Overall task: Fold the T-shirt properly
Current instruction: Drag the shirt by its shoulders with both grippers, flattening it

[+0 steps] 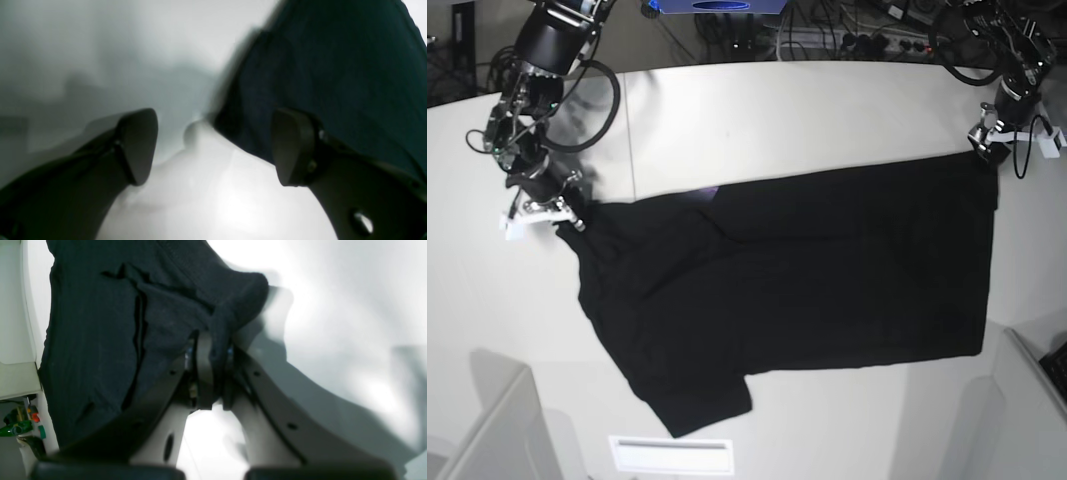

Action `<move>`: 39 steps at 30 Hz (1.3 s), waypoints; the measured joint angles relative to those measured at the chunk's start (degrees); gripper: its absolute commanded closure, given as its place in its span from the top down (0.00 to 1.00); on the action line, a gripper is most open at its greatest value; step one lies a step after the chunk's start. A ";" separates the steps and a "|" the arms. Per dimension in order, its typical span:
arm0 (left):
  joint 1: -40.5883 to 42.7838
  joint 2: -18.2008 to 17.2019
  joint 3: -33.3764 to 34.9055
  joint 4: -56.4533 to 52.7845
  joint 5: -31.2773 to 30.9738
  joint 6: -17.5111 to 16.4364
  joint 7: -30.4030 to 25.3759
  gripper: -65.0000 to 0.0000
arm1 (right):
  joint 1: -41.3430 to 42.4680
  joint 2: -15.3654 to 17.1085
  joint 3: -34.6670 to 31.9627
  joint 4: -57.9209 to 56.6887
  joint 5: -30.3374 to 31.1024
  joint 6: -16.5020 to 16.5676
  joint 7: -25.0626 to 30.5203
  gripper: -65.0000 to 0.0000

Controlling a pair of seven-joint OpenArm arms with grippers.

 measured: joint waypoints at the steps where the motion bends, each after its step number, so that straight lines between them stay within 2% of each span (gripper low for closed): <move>1: -0.57 -0.20 -0.02 -1.18 -0.61 0.02 -0.26 0.79 | 0.00 0.02 0.00 0.00 0.02 0.00 0.00 0.00; 7: -4.20 -1.38 1.64 -6.01 -0.98 -0.22 -2.82 0.79 | 0.00 -0.24 0.00 -0.02 0.07 0.00 0.00 0.00; 11: -4.57 -1.20 4.59 -6.05 -1.51 -0.81 -3.34 0.78 | -0.02 -0.13 0.00 -0.02 0.24 0.00 0.02 0.00; 18: -6.10 -0.28 4.74 -7.96 -2.82 -1.51 -4.52 0.78 | -0.02 -0.09 0.00 -0.02 0.24 0.00 0.00 0.00; 19: -6.10 -0.28 4.74 -8.26 -2.99 -1.60 -4.70 0.75 | 0.00 -0.11 0.00 -0.02 0.24 0.00 0.00 0.00; 21: -6.21 -0.39 4.74 -9.05 -3.21 -1.88 -5.16 0.64 | 0.00 -0.11 0.00 -0.02 0.24 0.00 0.00 0.00; 29: -6.23 -0.24 4.74 -10.62 -3.23 -1.40 -3.80 0.00 | 0.00 -0.13 0.00 -0.02 0.24 0.00 0.00 0.00; 32: -6.12 -0.55 4.85 -10.45 -3.19 -1.40 -3.30 0.00 | -0.02 -0.13 0.15 -0.02 0.24 0.00 0.00 0.00; 37: -5.31 -3.06 5.35 -10.43 -3.21 -1.49 -1.22 0.00 | -2.12 -0.15 0.17 1.77 0.44 0.02 0.15 0.00; 39: -4.76 -3.85 5.38 -9.53 -3.19 -1.44 1.07 0.00 | -3.61 -0.33 0.17 3.32 0.44 0.02 0.00 0.00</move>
